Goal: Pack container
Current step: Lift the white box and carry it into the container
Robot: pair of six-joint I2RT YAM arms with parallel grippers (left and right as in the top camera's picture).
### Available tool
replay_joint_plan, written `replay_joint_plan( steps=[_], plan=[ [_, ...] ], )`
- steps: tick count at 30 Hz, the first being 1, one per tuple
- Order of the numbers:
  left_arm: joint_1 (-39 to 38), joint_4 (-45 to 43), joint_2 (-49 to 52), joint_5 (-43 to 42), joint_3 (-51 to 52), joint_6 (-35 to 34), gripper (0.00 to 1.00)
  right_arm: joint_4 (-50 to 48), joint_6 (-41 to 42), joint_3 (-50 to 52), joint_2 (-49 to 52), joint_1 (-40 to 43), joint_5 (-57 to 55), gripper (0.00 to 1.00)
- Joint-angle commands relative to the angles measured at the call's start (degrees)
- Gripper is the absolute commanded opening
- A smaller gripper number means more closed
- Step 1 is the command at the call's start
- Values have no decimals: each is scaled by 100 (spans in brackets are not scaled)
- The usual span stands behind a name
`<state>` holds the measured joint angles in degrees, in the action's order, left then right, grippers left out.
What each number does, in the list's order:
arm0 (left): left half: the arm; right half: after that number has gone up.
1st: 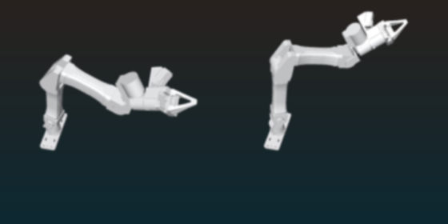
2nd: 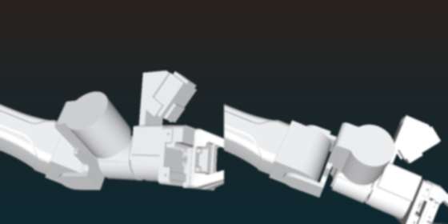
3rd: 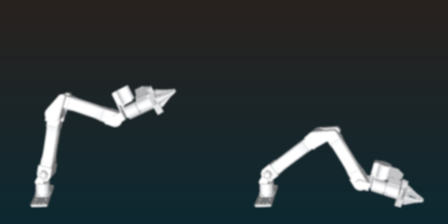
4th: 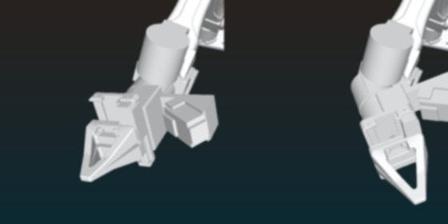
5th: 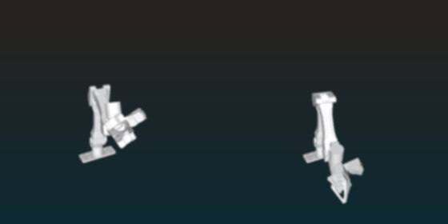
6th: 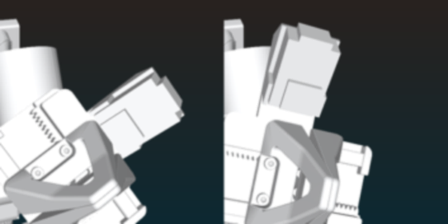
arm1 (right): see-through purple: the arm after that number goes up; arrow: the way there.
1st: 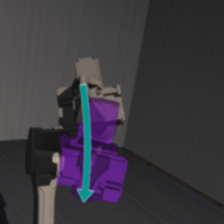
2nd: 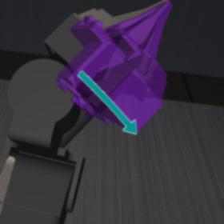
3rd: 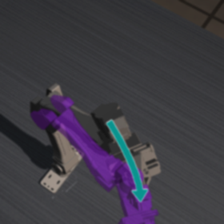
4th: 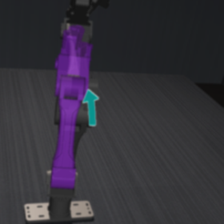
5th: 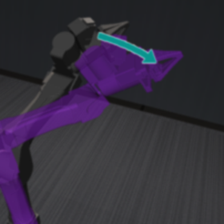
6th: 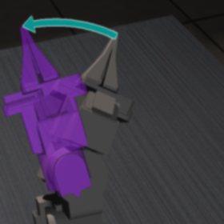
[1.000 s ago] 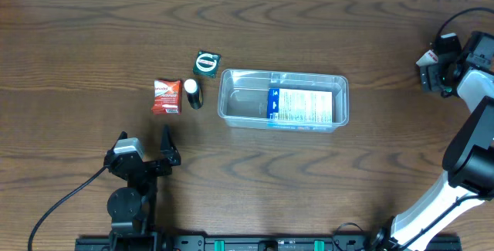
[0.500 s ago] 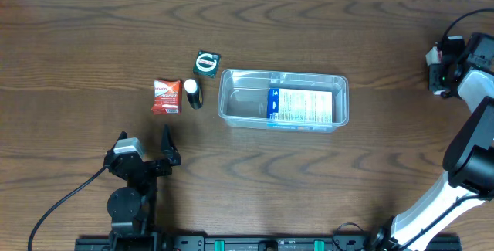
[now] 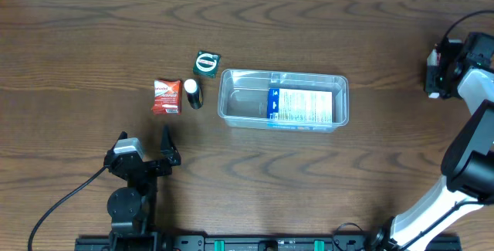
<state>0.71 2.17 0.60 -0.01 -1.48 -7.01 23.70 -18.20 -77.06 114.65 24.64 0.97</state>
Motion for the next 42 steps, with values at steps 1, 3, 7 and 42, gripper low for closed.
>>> replay_joint_plan(
  steps=[1,3,7,42],
  plan=[
    [35,203,-31,52,125,79,98,63,157,13,-516,-140,68,16],
    [35,203,-31,52,125,79,98,146,192,13,-704,-229,105,12],
    [35,203,-31,52,125,79,98,308,190,13,-1270,-564,411,9],
    [35,203,-31,50,125,79,98,3873,-1862,31,-3108,-4002,2524,1]
  ],
)
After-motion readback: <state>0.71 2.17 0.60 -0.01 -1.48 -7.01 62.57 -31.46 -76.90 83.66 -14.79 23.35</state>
